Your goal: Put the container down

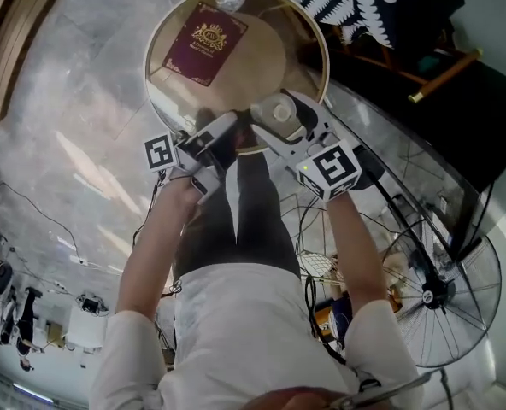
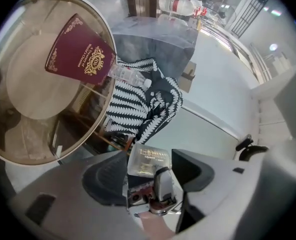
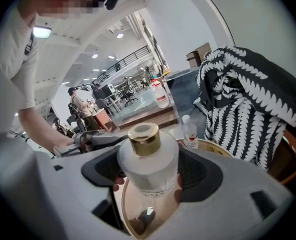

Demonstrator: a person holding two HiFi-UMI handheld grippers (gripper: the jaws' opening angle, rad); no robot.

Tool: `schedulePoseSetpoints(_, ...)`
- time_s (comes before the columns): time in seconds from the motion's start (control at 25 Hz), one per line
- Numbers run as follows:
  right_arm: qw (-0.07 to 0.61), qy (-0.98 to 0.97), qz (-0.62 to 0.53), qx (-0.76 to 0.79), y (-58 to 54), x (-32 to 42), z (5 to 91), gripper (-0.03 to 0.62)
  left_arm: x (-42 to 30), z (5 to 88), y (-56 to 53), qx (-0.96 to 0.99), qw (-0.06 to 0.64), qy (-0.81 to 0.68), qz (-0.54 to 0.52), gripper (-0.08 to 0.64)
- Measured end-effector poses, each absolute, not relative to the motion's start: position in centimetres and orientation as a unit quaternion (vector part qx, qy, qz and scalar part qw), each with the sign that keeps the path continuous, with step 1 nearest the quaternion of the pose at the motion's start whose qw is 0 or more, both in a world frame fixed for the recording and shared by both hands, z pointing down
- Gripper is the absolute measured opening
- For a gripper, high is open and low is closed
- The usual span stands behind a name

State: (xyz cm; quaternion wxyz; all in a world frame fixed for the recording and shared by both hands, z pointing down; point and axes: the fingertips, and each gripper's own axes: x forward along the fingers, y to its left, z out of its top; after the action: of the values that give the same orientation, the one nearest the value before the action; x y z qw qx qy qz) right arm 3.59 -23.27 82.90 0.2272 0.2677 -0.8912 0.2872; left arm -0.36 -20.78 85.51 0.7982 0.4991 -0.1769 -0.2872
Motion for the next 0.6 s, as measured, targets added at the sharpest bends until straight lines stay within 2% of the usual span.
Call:
schedulePoseSetpoints(0.2,0.241,-0.89,0.282,0.265,-24.0,3.3,87.5,0.344,-1.9,89.3,-20.0,0.492,0.796,-0.202,-0.289,0.268)
schedulePoseSetpoints(0.6,0.255,-0.883,0.278,0.279,-26.1,2.0,97.1,0.344,-1.9,95.2,-18.4,0.495,0.797,-0.218,-0.27,0.189)
